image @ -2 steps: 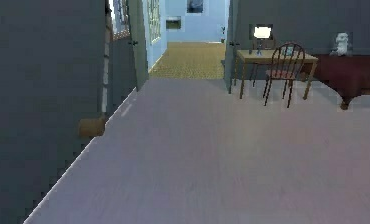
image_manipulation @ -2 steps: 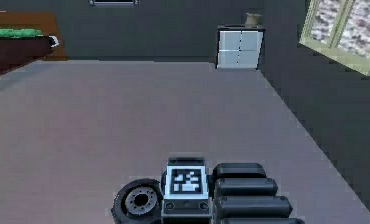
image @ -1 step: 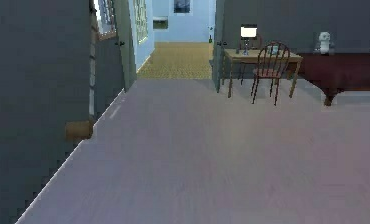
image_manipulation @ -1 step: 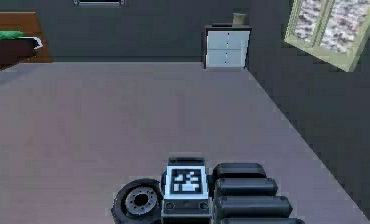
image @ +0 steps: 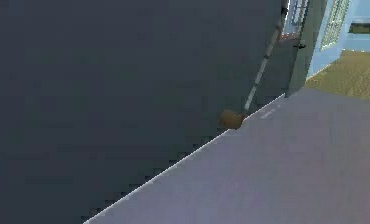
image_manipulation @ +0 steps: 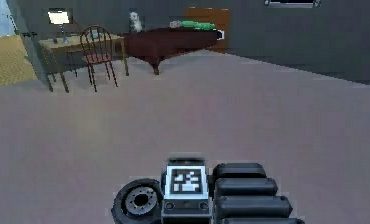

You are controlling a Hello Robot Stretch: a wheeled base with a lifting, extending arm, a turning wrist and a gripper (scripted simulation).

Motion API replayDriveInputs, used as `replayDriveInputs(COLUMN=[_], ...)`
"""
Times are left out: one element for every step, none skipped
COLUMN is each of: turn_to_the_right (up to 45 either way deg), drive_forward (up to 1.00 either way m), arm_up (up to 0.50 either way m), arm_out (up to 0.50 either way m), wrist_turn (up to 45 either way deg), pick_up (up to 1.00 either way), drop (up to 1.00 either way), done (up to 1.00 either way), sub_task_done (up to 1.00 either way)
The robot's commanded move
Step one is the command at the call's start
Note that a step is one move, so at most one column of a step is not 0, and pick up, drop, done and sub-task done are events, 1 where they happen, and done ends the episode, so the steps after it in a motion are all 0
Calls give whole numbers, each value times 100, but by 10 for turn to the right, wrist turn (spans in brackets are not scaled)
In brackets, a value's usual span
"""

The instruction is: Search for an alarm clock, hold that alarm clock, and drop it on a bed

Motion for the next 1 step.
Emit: replayDriveInputs(turn_to_the_right=[-450], drive_forward=[0], arm_up=[0], arm_out=[0], wrist_turn=[0], pick_up=[0], drop=[0], done=[0], sub_task_done=[0])
